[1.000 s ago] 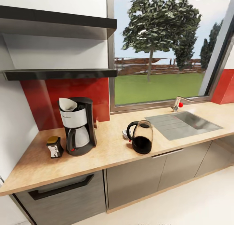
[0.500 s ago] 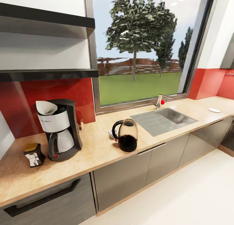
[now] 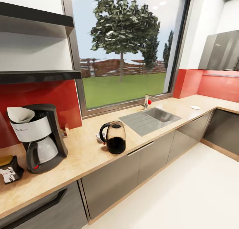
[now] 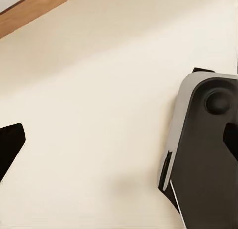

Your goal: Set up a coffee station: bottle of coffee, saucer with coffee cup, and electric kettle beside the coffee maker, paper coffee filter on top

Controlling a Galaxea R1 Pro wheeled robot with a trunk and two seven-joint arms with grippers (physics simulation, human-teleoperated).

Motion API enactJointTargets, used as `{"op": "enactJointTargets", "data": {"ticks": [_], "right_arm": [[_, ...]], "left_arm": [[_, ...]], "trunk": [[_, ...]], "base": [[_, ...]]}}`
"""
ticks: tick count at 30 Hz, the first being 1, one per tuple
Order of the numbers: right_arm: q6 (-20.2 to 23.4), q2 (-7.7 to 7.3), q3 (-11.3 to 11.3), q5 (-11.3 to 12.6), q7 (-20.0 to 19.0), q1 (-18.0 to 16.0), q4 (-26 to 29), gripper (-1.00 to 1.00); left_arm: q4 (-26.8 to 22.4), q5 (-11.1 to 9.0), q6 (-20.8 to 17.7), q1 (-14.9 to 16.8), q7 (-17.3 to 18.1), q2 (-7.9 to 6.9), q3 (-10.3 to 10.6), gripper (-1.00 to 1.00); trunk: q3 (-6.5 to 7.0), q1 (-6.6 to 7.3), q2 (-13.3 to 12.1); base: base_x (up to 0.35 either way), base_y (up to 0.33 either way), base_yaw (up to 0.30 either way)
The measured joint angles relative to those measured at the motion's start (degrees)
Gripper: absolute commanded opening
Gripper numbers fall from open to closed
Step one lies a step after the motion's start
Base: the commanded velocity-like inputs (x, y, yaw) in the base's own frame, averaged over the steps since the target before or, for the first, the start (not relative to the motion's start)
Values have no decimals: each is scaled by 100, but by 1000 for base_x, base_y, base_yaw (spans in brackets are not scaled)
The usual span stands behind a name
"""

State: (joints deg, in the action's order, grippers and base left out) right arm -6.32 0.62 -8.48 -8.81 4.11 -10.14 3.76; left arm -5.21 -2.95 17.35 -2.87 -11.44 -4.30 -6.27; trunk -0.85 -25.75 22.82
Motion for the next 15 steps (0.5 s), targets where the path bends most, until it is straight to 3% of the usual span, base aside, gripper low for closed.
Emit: {"op": "enactJointTargets", "data": {"ticks": [15], "right_arm": [[0,-2,0,0,0,0,0,100]], "left_arm": [[-4,-5,1,-1,0,-2,7,100]], "trunk": [[0,0,0]], "base": [[0,0,-300]]}}
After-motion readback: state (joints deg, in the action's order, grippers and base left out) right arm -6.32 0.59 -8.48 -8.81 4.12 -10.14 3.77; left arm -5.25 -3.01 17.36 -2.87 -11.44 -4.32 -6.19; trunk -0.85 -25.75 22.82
